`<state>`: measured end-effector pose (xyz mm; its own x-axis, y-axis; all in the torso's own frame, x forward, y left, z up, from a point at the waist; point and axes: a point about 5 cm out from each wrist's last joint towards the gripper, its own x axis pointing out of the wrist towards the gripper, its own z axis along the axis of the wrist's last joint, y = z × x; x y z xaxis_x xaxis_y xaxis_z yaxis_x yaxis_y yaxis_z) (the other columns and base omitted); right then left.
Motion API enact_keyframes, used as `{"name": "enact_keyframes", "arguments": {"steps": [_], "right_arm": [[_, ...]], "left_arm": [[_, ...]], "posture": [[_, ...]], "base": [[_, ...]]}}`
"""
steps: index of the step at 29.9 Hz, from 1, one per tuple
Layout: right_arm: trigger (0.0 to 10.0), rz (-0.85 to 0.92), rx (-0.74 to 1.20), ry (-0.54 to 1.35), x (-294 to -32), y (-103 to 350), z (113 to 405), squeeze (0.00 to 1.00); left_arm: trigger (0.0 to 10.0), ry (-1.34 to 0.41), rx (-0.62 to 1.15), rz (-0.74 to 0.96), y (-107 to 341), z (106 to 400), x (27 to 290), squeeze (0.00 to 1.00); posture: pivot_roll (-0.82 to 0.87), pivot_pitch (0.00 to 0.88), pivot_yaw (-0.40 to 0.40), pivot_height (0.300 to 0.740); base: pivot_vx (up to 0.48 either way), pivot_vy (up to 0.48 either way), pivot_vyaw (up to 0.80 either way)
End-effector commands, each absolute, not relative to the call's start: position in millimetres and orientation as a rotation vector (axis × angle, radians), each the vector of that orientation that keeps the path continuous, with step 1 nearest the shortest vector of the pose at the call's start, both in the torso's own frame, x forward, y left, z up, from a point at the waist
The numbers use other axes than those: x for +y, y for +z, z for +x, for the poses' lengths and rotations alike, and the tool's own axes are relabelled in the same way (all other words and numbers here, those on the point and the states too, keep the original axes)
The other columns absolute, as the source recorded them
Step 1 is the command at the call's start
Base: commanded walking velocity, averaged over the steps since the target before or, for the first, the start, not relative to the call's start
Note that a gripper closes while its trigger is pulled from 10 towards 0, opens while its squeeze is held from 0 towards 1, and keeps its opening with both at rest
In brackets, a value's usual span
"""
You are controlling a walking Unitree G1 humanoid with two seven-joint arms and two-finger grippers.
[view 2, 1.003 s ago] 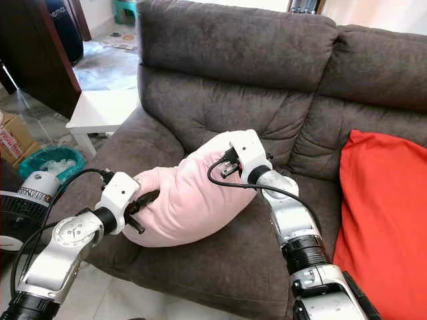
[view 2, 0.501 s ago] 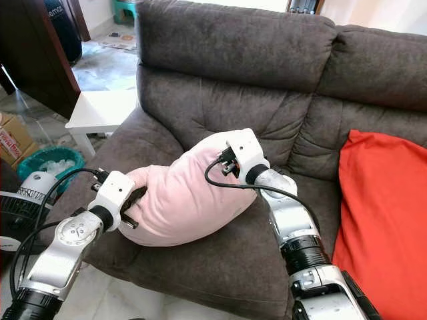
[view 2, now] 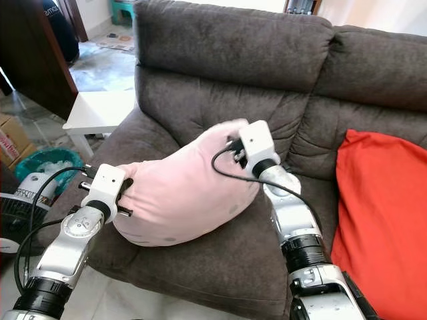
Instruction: Move the pillow to the sofa from floor
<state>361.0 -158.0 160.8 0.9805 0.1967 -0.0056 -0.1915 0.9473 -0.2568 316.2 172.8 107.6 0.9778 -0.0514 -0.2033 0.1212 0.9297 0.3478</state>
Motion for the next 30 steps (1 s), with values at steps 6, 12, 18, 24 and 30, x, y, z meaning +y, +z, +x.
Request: {"name": "enact_keyframes", "arguments": {"steps": [6,12,18,24,30], "right_arm": [[10.0,-0.215,0.002,0.100,-175,153,359,0.00],[10.0,-0.201,0.061,0.072,-180,133,353,0.00],[10.0,-0.160,0.119,0.035,-185,111,344,0.00],[10.0,-0.106,0.232,-0.017,-193,74,329,0.00],[10.0,-0.028,0.321,-0.053,-196,42,310,0.00]], "left_arm": [[10.0,0.040,0.184,0.343,108,321,187,0.00],[10.0,0.313,0.168,0.188,110,320,214,0.00],[10.0,0.449,0.126,0.098,115,319,229,0.00],[10.0,0.188,0.129,0.010,107,326,193,0.00],[10.0,-0.117,0.120,0.081,105,326,153,0.00]], "posture": [[0.14,0.061,-0.071,0.740],[0.14,0.062,-0.071,0.740],[0.14,0.065,-0.069,0.740],[0.14,0.067,-0.069,0.740],[0.16,0.064,-0.071,0.740]], "base": [[0.000,0.000,0.00],[0.000,0.000,0.00],[0.000,0.000,0.00],[0.000,0.000,0.00],[0.000,0.000,0.00]]}}
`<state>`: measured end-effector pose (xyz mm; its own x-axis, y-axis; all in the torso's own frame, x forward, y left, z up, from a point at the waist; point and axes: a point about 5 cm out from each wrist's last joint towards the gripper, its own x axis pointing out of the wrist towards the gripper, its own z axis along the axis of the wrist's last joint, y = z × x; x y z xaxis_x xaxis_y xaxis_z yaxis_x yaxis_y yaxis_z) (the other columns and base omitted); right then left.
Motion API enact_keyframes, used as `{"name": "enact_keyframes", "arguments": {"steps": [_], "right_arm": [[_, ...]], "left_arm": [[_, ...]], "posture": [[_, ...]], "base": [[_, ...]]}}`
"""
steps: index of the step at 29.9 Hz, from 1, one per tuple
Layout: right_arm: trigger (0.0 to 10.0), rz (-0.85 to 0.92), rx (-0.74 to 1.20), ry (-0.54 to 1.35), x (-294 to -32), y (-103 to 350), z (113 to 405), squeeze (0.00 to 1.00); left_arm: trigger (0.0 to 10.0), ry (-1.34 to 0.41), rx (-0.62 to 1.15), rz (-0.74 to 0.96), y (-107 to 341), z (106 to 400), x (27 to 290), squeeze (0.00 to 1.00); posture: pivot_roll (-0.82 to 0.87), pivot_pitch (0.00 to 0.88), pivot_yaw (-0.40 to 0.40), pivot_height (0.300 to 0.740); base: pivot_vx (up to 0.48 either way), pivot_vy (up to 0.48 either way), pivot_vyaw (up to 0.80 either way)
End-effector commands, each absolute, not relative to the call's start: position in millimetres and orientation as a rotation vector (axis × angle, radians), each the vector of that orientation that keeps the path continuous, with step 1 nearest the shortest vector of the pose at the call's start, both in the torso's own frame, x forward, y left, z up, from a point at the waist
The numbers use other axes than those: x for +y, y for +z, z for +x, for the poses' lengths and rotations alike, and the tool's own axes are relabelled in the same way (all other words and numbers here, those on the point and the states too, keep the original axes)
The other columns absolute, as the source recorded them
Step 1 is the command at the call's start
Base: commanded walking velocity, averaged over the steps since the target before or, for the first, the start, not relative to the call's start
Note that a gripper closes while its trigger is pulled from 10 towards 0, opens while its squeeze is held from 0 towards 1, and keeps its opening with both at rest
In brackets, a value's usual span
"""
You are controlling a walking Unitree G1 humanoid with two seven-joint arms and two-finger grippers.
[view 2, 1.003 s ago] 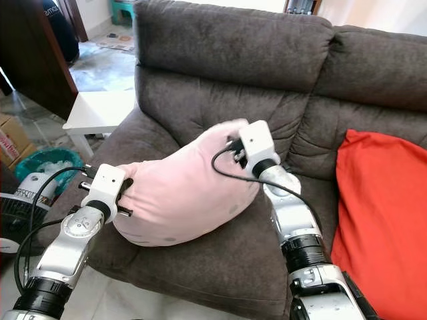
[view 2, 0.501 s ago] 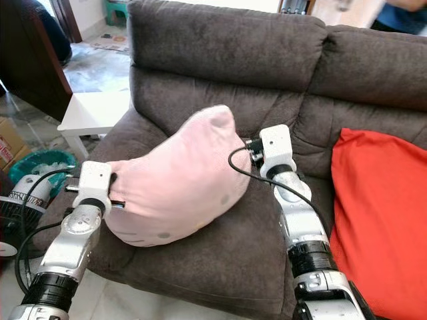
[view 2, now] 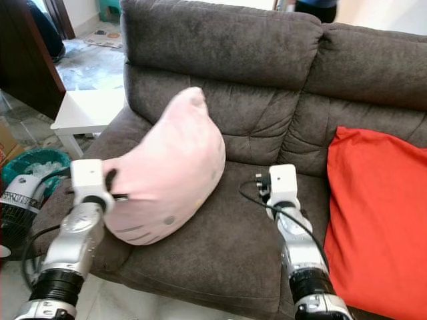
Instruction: Move the pillow to the sofa from floor
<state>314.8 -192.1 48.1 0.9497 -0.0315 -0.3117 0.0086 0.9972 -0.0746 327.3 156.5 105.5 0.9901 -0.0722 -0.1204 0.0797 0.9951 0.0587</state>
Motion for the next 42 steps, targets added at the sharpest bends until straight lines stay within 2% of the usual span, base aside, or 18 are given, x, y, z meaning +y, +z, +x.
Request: {"name": "enact_keyframes", "arguments": {"steps": [1,5,7,11,13,14,21,29,30,36,42], "right_arm": [[10.0,0.001,0.329,-0.072,-197,35,304,0.00],[10.0,0.003,0.335,-0.088,-199,27,297,0.00],[10.0,0.027,0.395,-0.158,-205,7,281,0.00],[10.0,0.032,0.454,-0.208,-211,-8,268,0.00],[10.0,0.022,0.496,-0.237,-216,-18,257,0.00],[10.0,0.018,0.545,-0.252,-219,-29,245,0.00],[10.0,0.013,0.637,-0.252,-221,-49,221,0.00],[10.0,0.006,0.740,-0.248,-220,-65,198,0.00],[10.0,0.004,0.775,-0.241,-220,-70,190,0.00],[10.0,0.004,0.832,-0.241,-222,-78,176,0.00],[10.0,-0.001,0.929,-0.230,-224,-88,154,0.00]], "left_arm": [[10.0,-0.132,0.113,0.086,105,327,150,0.00],[10.0,-0.122,0.096,0.095,108,328,151,0.00],[10.0,-0.045,0.069,0.090,112,332,160,0.00],[10.0,0.004,0.049,0.088,115,333,167,0.00],[10.0,0.060,0.021,0.088,118,334,176,0.00],[10.0,0.163,0.001,0.054,121,333,192,0.00],[10.0,0.405,-0.015,-0.020,121,326,232,0.00],[10.0,0.383,0.017,-0.016,112,324,226,0.00],[10.0,0.262,0.064,-0.015,103,327,209,0.00],[10.0,0.072,0.038,0.043,104,329,184,0.00],[10.0,0.077,-0.022,0.081,112,331,183,0.00]], "posture": [[0.16,0.063,-0.071,0.740],[0.16,0.060,-0.070,0.740],[0.16,0.058,-0.070,0.740],[0.16,0.058,-0.071,0.740],[0.17,0.057,-0.071,0.740],[0.17,0.056,-0.073,0.740],[0.17,0.054,-0.076,0.740],[0.18,0.052,-0.081,0.740],[0.18,0.050,-0.084,0.740],[0.18,0.048,-0.085,0.740],[0.19,0.036,-0.087,0.740]], "base": [[0.000,0.000,0.00],[0.000,0.000,0.00],[0.000,0.000,0.00],[0.000,0.000,0.00],[0.000,0.000,0.00],[0.000,0.000,0.00],[0.000,0.000,0.00],[0.000,0.000,0.00],[0.000,0.000,0.00],[0.000,0.000,0.00],[0.000,0.000,0.00]]}}
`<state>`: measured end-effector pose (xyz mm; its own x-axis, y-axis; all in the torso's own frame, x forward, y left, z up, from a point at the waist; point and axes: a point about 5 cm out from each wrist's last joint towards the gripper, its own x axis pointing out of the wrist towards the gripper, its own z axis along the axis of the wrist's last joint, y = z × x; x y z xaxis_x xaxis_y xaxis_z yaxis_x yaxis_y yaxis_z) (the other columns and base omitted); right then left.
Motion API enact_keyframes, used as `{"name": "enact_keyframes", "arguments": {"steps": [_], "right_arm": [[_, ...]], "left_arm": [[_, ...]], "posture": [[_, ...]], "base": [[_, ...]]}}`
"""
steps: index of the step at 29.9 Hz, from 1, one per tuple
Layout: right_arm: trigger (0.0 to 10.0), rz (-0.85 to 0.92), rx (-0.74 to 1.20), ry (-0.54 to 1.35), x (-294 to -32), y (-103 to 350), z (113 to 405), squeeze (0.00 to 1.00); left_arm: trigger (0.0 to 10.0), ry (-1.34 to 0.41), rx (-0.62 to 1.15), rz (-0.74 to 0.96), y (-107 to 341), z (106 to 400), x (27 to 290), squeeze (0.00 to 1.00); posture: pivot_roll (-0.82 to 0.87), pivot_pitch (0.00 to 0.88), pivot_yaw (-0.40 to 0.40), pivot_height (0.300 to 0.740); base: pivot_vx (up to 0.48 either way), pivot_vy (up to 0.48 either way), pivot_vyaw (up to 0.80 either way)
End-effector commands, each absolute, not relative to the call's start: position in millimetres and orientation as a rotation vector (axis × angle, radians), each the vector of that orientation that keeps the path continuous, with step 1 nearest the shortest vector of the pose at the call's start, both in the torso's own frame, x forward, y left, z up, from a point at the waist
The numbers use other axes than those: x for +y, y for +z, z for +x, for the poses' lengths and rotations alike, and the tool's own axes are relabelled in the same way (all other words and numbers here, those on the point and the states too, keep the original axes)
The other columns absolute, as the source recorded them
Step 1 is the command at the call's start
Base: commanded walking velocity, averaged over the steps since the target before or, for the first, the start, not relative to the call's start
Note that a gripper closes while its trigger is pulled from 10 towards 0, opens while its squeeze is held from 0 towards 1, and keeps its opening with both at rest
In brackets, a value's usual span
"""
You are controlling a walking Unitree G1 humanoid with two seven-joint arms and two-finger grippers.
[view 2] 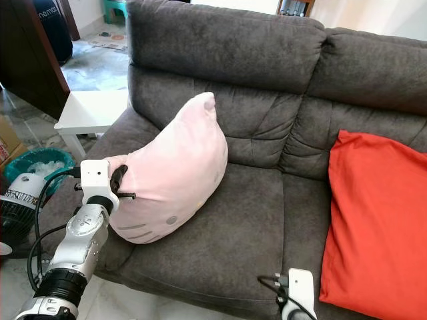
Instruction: Move the pillow to the sofa from floor
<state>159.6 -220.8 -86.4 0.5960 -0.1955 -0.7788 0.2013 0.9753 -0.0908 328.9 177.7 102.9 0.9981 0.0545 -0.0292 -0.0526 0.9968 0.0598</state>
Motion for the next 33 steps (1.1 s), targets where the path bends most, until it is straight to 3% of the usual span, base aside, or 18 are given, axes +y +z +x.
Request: {"name": "enact_keyframes", "arguments": {"steps": [1,12,21,24,29,33], "right_arm": [[10.0,-0.001,0.938,-0.227,-224,-89,152,0.00],[10.0,0.016,1.033,-0.222,-227,-99,124,0.00],[10.0,0.019,0.987,-0.203,-220,-95,141,0.00],[10.0,0.019,0.986,-0.202,-220,-95,141,0.00],[10.0,0.019,0.985,-0.199,-221,-95,141,0.00],[10.0,0.020,0.985,-0.199,-221,-95,140,0.00]], "left_arm": [[10.0,0.085,-0.028,0.080,113,331,185,0.00],[10.0,0.257,-0.108,0.070,127,333,211,0.00],[10.0,0.411,-0.095,0.069,125,327,234,0.00],[10.0,0.393,-0.086,0.066,123,327,231,0.00],[10.0,0.167,-0.048,0.097,114,332,200,0.00],[10.0,0.138,-0.053,0.120,114,333,195,0.00]], "posture": [[0.19,0.035,-0.088,0.740],[0.19,0.025,-0.092,0.740],[0.20,0.030,-0.101,0.740],[0.20,0.031,-0.103,0.740],[0.20,0.037,-0.106,0.740],[0.20,0.038,-0.105,0.740]], "base": [[0.000,0.000,0.00],[0.000,0.000,0.00],[0.000,0.000,0.00],[0.000,0.000,0.00],[0.000,0.000,0.00],[0.000,0.000,0.00]]}}
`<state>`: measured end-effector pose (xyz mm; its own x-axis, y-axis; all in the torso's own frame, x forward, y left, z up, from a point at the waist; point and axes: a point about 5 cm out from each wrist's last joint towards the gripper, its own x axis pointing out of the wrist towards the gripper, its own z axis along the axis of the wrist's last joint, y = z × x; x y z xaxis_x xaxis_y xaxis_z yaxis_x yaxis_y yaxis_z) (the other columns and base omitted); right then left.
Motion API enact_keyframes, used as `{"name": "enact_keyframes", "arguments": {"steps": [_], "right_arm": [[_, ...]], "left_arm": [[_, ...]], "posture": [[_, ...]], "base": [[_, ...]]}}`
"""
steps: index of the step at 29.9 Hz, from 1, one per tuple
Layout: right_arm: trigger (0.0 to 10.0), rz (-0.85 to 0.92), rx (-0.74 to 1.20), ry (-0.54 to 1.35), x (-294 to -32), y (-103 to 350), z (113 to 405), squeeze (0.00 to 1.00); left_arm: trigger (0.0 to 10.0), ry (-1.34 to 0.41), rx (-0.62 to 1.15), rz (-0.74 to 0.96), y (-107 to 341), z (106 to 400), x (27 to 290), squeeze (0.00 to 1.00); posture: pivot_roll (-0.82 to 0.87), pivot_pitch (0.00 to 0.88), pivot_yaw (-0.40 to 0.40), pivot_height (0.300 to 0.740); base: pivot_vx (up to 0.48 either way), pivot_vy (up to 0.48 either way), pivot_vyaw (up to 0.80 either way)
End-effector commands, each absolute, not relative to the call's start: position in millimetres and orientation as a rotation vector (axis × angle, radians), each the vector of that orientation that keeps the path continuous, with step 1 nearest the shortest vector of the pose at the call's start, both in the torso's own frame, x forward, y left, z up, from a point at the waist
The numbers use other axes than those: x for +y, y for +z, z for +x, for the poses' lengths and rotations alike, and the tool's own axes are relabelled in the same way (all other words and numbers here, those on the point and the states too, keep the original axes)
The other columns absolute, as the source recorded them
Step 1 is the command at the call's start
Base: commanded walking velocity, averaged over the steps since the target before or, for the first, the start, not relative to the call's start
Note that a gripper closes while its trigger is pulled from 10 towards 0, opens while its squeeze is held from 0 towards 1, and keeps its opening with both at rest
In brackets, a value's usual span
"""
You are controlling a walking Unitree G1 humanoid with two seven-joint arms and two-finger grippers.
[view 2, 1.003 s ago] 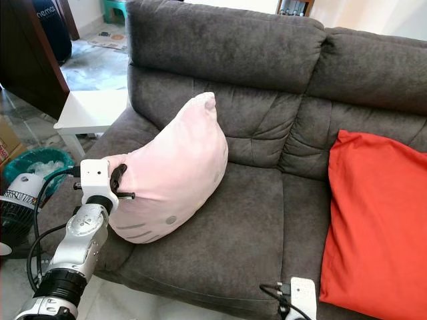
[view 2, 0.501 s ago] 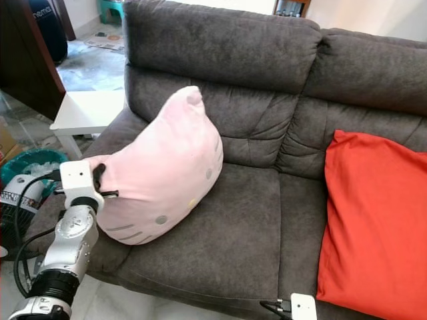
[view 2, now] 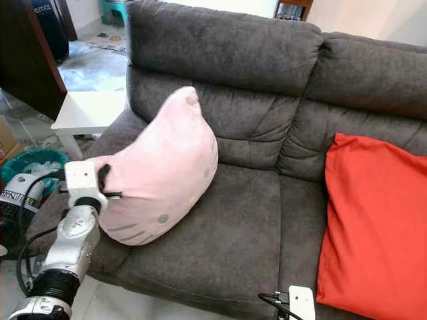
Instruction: Move the pillow to the sofa from floor
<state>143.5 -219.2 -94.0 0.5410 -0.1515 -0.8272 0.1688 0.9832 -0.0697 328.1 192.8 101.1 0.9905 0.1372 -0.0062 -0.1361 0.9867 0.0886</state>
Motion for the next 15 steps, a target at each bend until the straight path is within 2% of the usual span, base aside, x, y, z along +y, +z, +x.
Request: {"name": "enact_keyframes", "arguments": {"steps": [1,15], "right_arm": [[10.0,0.021,0.985,-0.199,-221.2,-94.9,139.5,0.00],[10.0,0.030,0.982,-0.199,-221.0,-95.9,135.8,0.00]], "left_arm": [[10.0,0.139,-0.054,0.123,114.4,332.7,194.7,0.00],[10.0,0.181,-0.079,0.126,118.4,330.9,204.0,0.00]], "posture": [[0.20,0.038,-0.105,0.740],[0.19,0.041,-0.103,0.740]], "base": [[0.000,0.000,0.00],[0.000,0.000,0.00]]}}
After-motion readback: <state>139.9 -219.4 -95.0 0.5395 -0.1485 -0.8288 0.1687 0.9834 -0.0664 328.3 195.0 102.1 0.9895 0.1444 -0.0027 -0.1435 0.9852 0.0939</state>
